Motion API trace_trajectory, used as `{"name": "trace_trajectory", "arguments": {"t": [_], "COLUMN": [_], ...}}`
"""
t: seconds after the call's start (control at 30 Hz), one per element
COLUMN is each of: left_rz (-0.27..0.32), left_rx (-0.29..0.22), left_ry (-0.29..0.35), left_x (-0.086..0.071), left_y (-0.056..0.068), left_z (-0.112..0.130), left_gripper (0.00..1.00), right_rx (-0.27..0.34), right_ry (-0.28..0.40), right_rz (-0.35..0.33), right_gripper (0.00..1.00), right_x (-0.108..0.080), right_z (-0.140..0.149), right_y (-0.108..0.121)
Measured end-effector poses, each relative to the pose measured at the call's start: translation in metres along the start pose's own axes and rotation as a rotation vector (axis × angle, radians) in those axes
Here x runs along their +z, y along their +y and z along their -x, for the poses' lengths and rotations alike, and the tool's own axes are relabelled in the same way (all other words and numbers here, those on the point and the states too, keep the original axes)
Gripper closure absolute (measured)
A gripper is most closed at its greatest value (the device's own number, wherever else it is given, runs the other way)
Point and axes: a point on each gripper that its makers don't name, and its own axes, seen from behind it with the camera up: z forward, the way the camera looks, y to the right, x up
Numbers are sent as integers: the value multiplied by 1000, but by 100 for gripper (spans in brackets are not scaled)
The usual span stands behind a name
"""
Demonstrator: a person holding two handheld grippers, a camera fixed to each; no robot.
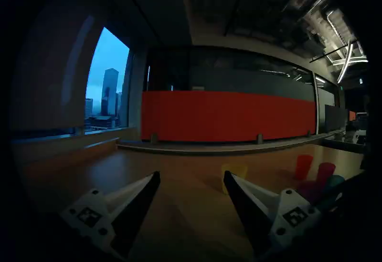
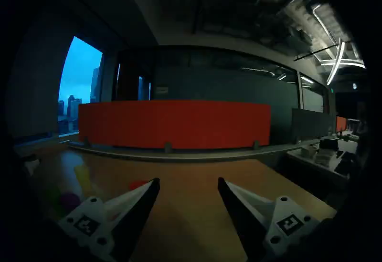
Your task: Pour water
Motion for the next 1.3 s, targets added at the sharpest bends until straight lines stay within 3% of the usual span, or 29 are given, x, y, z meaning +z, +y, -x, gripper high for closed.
{"name": "trace_trajectory", "arguments": {"t": [0.4,1.3], "left_rz": [3,-1], "left_rx": [27,31], "left_ry": [-19,-19], "left_x": [3,2], "left_y": [3,3], "left_z": [8,9], "left_gripper": [1,1], "right_rx": [-1,18], "right_ry": [4,20], "right_rz": [-16,-19], "right_gripper": [6,6], "right_x": [2,-4], "right_z": [-4,-5], "right_y": [-6,-3]}}
